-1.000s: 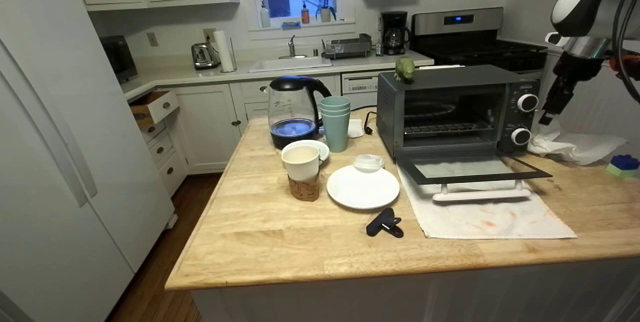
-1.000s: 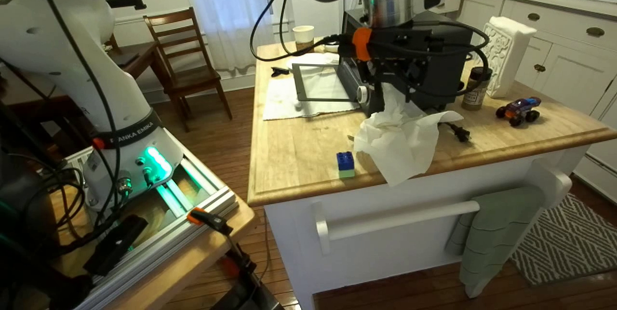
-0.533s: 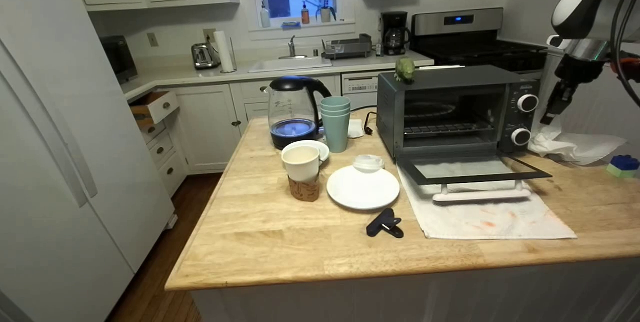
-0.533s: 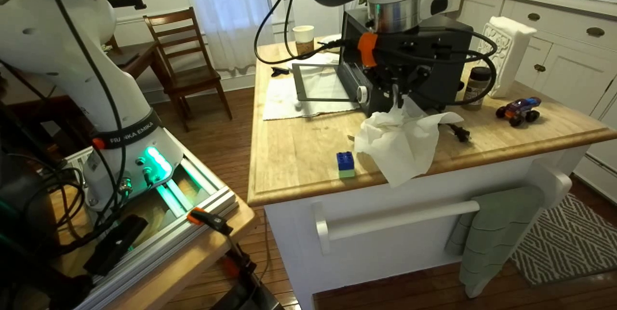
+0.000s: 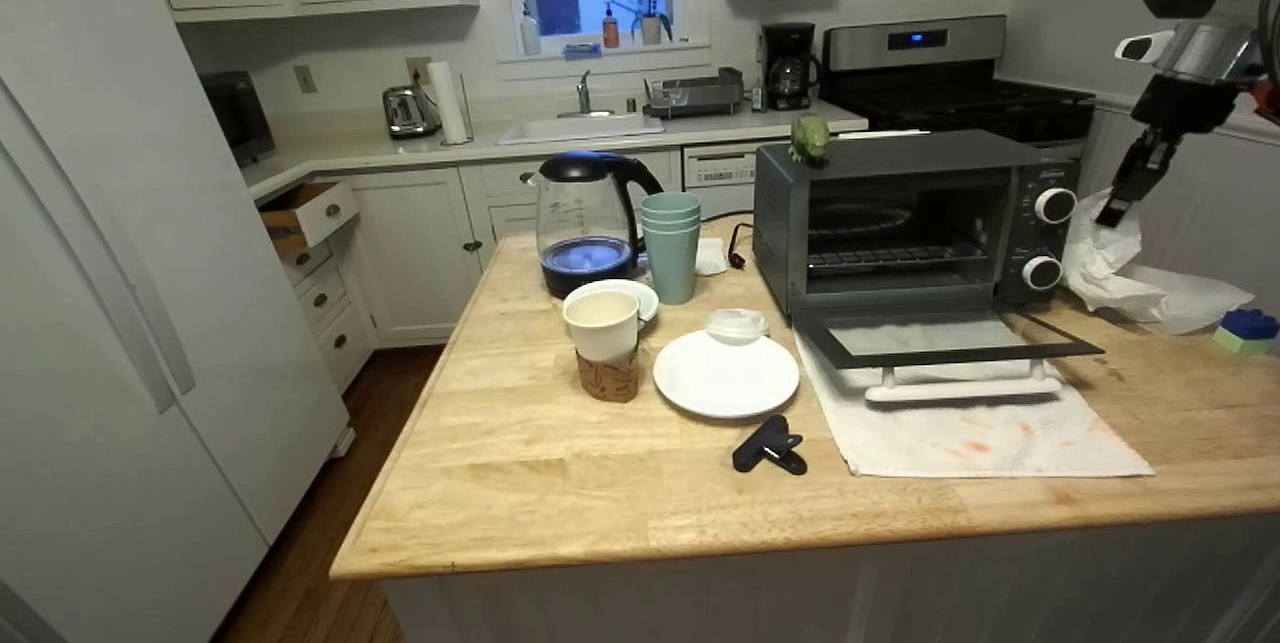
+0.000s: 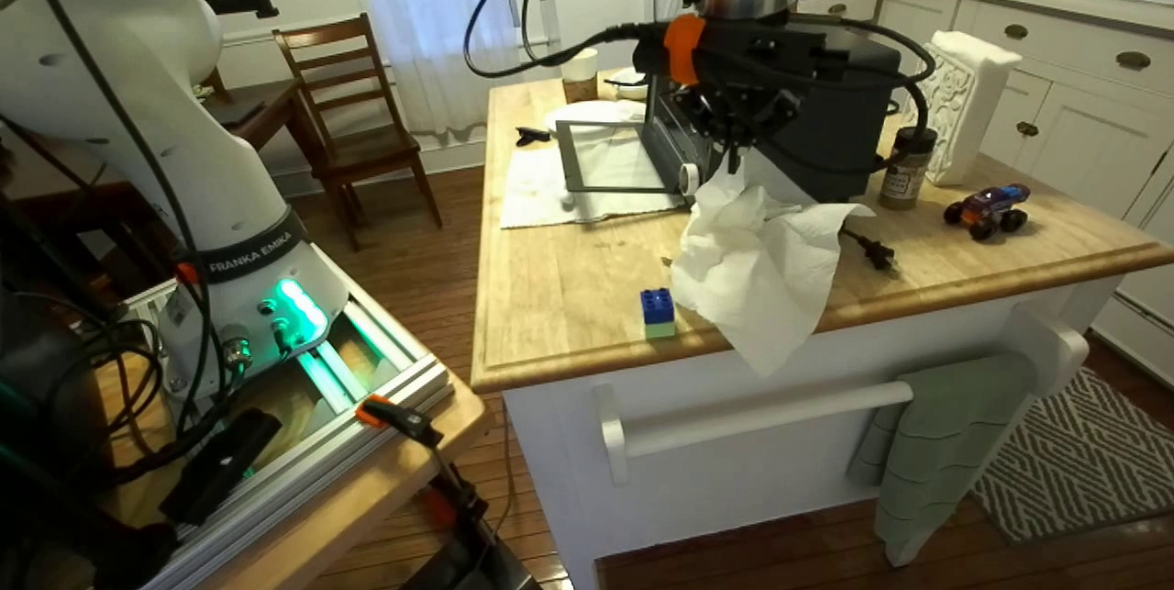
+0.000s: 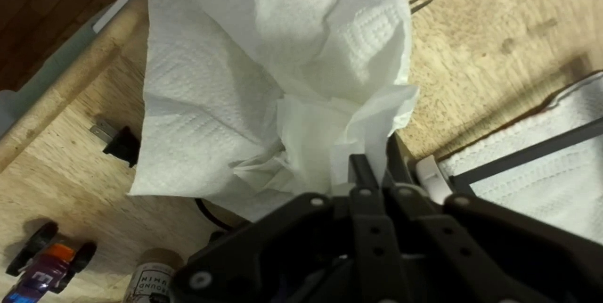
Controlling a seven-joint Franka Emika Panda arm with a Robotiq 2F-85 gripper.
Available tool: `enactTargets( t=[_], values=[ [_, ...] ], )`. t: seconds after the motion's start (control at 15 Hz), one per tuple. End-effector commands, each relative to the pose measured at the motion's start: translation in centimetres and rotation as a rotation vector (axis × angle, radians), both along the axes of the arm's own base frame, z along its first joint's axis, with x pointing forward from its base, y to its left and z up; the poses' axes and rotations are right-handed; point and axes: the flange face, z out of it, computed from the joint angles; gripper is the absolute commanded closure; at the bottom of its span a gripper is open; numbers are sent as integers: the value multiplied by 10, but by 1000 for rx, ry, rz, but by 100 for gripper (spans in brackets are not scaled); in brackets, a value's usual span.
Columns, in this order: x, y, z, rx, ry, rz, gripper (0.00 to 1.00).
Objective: Put the white napkin on top of the toaster oven
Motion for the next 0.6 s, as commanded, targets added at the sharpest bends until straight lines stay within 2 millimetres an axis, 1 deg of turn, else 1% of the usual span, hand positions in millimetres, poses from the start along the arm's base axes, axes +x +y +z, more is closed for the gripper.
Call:
enactTargets(
  t=[0.0, 0.2, 0.4, 0.53],
  values=[
    [-4, 2, 20, 34, -30, -17, 100],
    [-11, 1, 35, 37, -47, -29, 100],
    [-21, -2, 59, 56, -84, -73, 100],
    [-29, -2, 80, 74, -136, -90, 100]
  ],
)
